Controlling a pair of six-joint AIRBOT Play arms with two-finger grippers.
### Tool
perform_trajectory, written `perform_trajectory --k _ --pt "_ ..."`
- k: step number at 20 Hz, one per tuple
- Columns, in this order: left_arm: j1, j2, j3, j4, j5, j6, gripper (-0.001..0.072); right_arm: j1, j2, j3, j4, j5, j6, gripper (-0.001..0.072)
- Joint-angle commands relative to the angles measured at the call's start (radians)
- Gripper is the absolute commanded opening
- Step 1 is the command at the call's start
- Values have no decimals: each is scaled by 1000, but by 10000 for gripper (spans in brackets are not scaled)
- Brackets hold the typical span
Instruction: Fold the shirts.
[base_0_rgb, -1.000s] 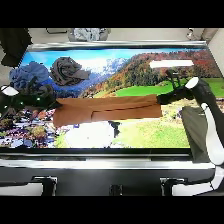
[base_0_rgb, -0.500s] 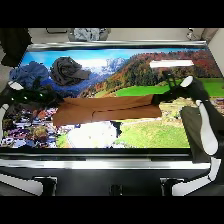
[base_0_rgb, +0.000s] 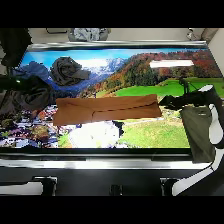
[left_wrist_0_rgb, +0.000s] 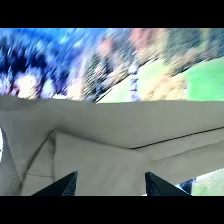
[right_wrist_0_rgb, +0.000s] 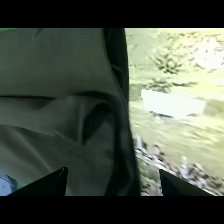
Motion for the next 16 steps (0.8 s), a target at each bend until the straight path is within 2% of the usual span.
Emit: perform_trajectory --k 1,2,3,5,6,7,8,9,12,16 --pt "-15 116 5 0 0 0 506 43 -62 1 83 -40 37 707" --pt "-21 140 5 -1 0 0 506 65 -64 1 99 -50 37 696" --pt "-26 160 5 -1 0 0 506 87 -63 1 101 -67 37 586" --pt "-32 183 5 0 0 0 496 109 -55 1 132 -84 28 41" --pt "-32 185 5 0 0 -1 454 113 -38 1 159 -84 1 46" --pt "-34 184 3 0 0 0 341 113 -10 1 178 -81 -27 46" --pt "-41 180 -3 -1 0 -1 135 113 33 1 178 -82 -31 45" --pt "-55 175 -10 -7 1 -1 46 113 79 1 175 -80 -31 45" --pt "-125 155 -13 -29 9 -34 27 113 226 1 171 -73 -26 45" --pt "-243 156 -14 -29 24 -45 26 113 367 1 141 -102 43 45"
